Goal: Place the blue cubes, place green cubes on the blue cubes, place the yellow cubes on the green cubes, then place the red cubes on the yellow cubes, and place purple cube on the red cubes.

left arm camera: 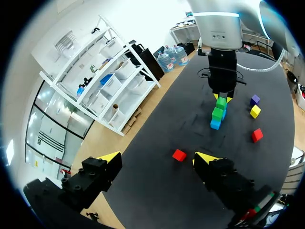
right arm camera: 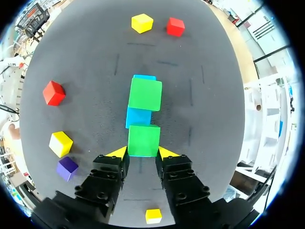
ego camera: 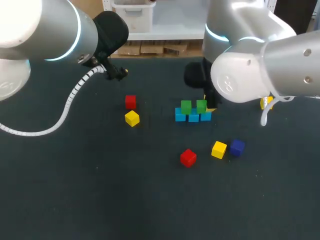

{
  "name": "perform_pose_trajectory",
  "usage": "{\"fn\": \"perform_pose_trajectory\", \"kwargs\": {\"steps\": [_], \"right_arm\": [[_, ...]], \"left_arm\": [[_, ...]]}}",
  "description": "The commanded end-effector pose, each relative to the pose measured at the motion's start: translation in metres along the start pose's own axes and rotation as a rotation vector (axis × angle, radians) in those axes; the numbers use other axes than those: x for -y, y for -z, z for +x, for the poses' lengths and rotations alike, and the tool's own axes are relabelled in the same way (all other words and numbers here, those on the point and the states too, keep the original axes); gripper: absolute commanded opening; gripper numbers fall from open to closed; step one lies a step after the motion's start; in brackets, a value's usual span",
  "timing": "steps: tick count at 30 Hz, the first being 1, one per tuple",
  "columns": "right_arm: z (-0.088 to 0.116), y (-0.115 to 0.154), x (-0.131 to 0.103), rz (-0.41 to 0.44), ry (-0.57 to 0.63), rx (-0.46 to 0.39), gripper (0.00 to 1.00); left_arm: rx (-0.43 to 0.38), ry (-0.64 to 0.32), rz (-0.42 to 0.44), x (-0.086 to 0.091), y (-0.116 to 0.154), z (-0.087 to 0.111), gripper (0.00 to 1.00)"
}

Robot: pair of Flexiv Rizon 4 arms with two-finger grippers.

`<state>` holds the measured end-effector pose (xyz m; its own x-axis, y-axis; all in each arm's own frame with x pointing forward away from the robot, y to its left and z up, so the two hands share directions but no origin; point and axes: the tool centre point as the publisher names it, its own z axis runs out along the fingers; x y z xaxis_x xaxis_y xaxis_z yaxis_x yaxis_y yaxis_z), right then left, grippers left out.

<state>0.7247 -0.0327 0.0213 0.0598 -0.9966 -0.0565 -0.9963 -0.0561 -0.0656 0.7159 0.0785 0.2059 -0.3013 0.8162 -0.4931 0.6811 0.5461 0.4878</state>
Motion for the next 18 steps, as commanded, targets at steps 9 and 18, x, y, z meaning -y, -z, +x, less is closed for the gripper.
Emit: {"fn": "perform_pose_trajectory", "kwargs": {"steps": [9,18], "right_arm": [[0.0028,0.0012,-0.0035,-0.005,0.013,0.019,0.19],[0.0011,0.0008,-0.0051,-0.012,0.022,0.025,0.25]], "left_arm": [[0.001,0.000,0.002,-0.0006,-0.0004,0.0002,1.00],[0.001,0.000,0.002,-0.0006,-0.0004,0.0002,1.00]]}}
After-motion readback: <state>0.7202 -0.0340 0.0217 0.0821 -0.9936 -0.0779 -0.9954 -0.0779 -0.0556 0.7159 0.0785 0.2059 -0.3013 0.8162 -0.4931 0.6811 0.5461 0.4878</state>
